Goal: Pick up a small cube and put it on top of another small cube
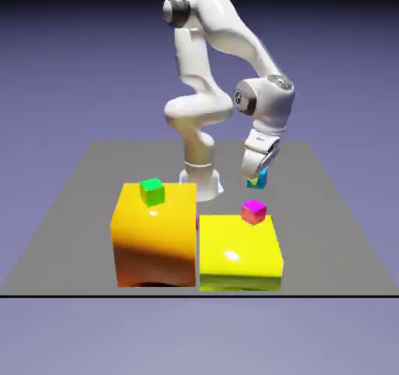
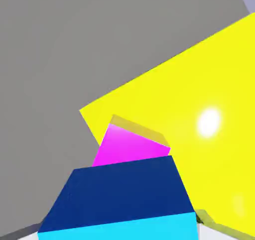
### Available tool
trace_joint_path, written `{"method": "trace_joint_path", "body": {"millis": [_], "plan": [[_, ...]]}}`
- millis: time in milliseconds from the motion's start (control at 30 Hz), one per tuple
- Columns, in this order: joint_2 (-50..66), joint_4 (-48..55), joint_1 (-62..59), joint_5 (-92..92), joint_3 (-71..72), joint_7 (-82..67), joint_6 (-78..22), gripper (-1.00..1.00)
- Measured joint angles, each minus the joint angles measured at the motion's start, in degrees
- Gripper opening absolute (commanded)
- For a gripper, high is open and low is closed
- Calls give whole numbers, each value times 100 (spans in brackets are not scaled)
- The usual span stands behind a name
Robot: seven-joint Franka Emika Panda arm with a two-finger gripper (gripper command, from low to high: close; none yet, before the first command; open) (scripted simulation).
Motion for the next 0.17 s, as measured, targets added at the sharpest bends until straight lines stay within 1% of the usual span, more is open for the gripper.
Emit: {"method": "trace_joint_path", "body": {"millis": [67, 100, 167], "plan": [[312, -186, -24, -62, -12, 43, 498, -100], [319, -190, -25, -64, -12, 44, 509, 100], [319, -190, -26, -77, -12, 54, 512, 100]]}}
